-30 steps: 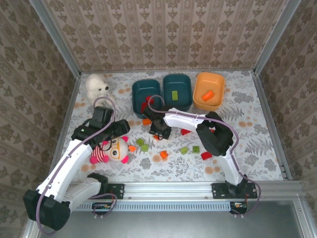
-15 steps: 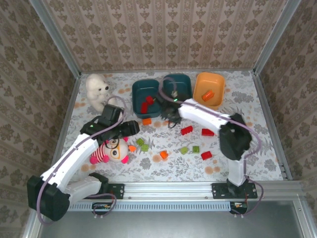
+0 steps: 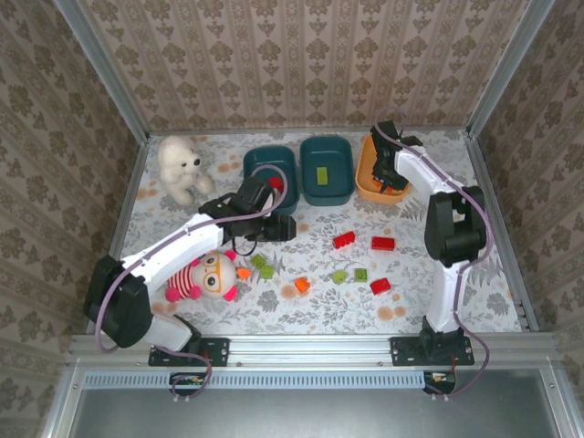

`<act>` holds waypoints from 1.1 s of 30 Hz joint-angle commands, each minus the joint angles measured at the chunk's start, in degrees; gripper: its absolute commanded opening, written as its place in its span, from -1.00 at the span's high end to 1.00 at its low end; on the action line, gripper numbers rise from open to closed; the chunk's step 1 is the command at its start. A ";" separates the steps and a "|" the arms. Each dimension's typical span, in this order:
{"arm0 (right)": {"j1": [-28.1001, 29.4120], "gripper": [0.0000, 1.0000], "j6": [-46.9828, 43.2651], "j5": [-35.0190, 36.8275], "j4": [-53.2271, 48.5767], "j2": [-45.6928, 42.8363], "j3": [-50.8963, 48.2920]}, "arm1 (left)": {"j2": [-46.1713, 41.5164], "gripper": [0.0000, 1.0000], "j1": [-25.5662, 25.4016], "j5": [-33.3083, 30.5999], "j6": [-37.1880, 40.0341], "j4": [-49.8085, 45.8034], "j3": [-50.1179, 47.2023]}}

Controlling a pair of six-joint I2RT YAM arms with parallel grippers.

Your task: Sort the legos into containers by color

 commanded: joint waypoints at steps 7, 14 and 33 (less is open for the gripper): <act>-1.88 0.52 0.39 -1.09 -6.55 10.15 10.58 | 4.49 -0.43 -3.45 0.33 6.68 -3.48 5.21; -1.92 0.08 -0.07 -2.66 -6.76 9.85 11.67 | 6.36 -0.43 -5.08 -0.82 6.88 -6.39 5.58; 18.65 -0.29 -9.84 -4.81 12.87 -26.51 -18.43 | 13.88 -0.44 3.81 -10.97 -5.80 -23.92 4.81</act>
